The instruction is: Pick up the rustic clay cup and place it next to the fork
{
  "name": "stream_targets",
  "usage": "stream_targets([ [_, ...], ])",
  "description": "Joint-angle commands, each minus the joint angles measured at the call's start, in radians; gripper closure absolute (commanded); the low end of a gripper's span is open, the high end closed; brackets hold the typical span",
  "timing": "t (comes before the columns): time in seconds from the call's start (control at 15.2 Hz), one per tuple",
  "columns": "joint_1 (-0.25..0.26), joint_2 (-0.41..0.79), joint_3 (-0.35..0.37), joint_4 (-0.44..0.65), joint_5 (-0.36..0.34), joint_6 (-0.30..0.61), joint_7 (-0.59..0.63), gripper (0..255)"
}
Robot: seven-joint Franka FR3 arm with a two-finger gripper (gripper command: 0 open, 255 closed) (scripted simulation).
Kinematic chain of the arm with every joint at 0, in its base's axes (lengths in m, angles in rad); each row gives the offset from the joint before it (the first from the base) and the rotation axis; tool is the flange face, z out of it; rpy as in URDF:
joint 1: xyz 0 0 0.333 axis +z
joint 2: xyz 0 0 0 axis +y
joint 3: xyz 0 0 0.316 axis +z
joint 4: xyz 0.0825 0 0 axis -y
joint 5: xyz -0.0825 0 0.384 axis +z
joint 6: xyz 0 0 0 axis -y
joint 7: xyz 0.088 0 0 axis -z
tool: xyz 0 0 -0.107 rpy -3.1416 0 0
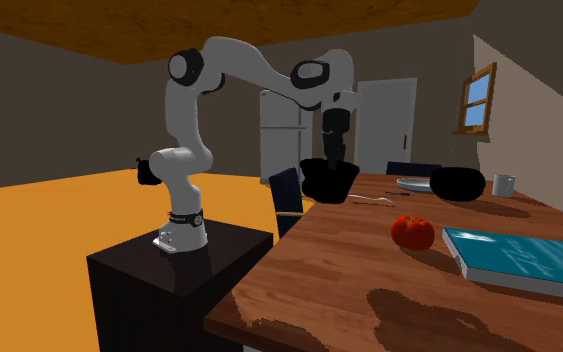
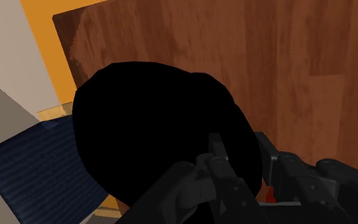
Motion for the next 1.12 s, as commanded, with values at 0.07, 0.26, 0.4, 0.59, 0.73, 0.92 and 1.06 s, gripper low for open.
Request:
stream_targets([
  [0.07,0.038,0.057,0.033,0.062,-0.012,-0.03,0.069,255],
  [0.26,0.077,0.116,0.061,0.126,-0.025,-0.058,0.134,255],
  [0.4,0.106,0.16,0.077,0.175,-0.036,-0.079,0.175,255],
  [0.59,0.151,0.234,0.098,0.26,-0.053,-0.116,0.232,255],
  [0.73,0.184,0.287,0.109,0.326,-0.065,-0.143,0.268,255],
  [0.92,0.237,0.376,0.121,0.439,-0.085,-0.189,0.315,255],
  [1.06,0.277,0.441,0.126,0.527,-0.099,-0.225,0.342,255],
])
